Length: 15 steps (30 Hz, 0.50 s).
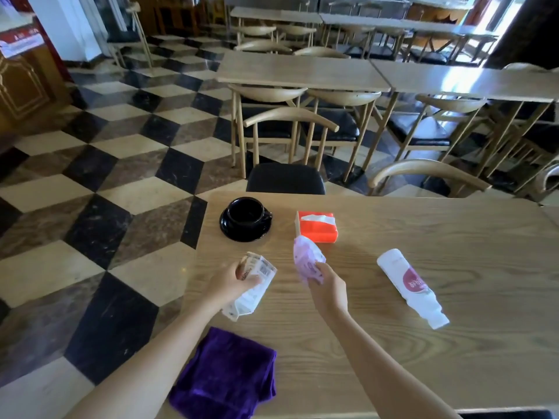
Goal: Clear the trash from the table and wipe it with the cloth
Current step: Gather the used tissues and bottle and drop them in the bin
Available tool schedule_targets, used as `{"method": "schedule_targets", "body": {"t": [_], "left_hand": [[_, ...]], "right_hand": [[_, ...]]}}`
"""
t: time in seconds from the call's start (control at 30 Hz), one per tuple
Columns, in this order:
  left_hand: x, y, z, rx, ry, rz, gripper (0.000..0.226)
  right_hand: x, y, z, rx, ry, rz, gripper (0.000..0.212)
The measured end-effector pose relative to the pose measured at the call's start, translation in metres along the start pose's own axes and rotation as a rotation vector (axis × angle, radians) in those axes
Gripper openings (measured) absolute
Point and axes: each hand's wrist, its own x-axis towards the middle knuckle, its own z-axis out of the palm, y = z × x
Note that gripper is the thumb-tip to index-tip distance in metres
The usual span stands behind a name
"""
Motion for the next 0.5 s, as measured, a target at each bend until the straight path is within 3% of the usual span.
{"method": "schedule_targets", "body": {"t": [0.07, 0.13, 0.23, 0.33, 0.43, 0.5], "left_hand": [[-0.005, 0.016, 0.000, -0.346, -0.050, -0.107, 0.028], [-0.007, 0.029, 0.003, -0.535, -0.065, -0.141, 0.036], [-0.015, 0.050, 0.008, -0.685, -0.112, -0.099, 0.041], [-0.027, 0.071, 0.008, -0.757, -0.197, 0.001, 0.040], [-0.029, 0.077, 0.011, -1.045, -0.426, 0.130, 0.061], [-0.027, 0.075, 0.010, -1.111, -0.566, 0.171, 0.075]], "right_hand": [[-0.002, -0.028, -0.009, 0.048, 0.007, -0.090, 0.038], [-0.006, -0.049, -0.016, 0.080, -0.038, -0.160, 0.037], [-0.016, -0.067, -0.017, 0.038, -0.115, -0.300, 0.025], [-0.020, -0.068, -0.013, -0.114, -0.186, -0.370, 0.043], [-0.021, -0.067, -0.010, -0.181, -0.209, -0.331, 0.049], [-0.021, -0.066, -0.011, -0.241, -0.210, -0.328, 0.049]]}}
